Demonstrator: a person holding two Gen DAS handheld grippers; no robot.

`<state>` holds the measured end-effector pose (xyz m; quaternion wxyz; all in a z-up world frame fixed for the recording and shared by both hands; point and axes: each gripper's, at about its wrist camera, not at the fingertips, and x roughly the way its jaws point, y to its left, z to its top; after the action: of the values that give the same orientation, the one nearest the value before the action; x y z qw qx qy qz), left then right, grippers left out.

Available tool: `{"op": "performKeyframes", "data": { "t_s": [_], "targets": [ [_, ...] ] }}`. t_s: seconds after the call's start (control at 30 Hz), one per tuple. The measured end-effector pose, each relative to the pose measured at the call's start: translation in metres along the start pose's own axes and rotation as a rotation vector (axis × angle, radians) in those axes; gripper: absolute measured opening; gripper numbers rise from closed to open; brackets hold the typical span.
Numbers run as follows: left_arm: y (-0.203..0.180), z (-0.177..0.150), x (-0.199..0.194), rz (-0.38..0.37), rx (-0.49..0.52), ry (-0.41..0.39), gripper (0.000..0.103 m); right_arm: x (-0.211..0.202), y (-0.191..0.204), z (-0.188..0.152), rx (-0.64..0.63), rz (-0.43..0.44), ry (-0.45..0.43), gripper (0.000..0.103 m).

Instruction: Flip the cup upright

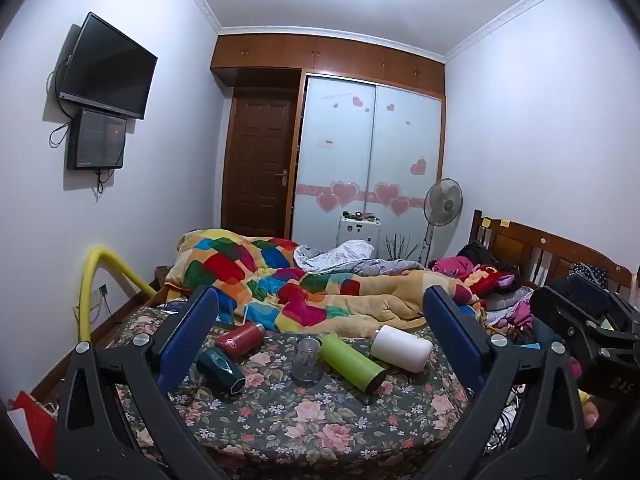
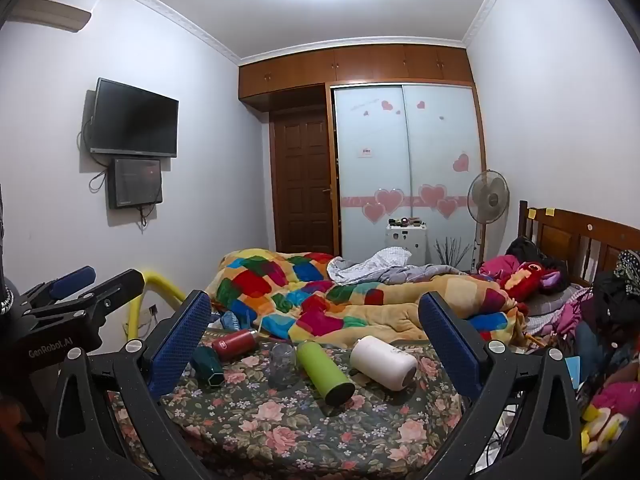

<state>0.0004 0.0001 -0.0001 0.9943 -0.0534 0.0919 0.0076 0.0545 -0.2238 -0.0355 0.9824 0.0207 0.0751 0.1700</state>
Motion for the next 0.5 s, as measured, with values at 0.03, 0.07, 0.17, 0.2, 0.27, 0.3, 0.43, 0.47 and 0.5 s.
{"op": "performKeyframes", "data": {
  "t_s": [0.03,0.07,0.17,0.2,0.27,0.3,0.43,0.47,0.5],
  "targets": [
    [0.000,0.000,0.000,0.001,0.004,0.001,0.103,0.000,0.000,0.000,0.000,0.000,0.002,0.103],
    [-0.001,0.000,0.002,0.002,0.007,0.002,0.103,0.000,0.000,0.000,-0.001,0.000,0.002,0.103],
    [-0.004,0.000,0.005,0.009,0.014,0.003,0.103,0.000,0.000,0.000,0.000,0.001,-0.002,0.103],
    [-0.004,0.006,0.000,0.011,0.006,-0.002,0.103,-0.001,0.000,0.001,0.000,0.002,-0.003,0.103],
    [-0.003,0.007,-0.001,0.013,0.006,-0.005,0.103,-0.002,-0.001,0.001,0.002,0.003,-0.004,0.103],
    [0.002,0.002,0.000,0.012,0.000,-0.012,0.103,-0.003,-0.001,0.001,0.002,0.003,-0.005,0.103],
    [0.003,-0.002,0.001,0.017,0.003,-0.018,0.103,0.000,0.000,0.000,0.001,0.004,0.002,0.103],
    [0.003,-0.002,0.001,0.017,0.004,-0.017,0.103,-0.001,-0.001,0.001,0.001,0.004,0.002,0.103],
    [0.003,-0.003,0.001,0.015,0.004,-0.017,0.103,0.000,0.000,0.002,0.001,0.004,0.006,0.103]
  ]
}}
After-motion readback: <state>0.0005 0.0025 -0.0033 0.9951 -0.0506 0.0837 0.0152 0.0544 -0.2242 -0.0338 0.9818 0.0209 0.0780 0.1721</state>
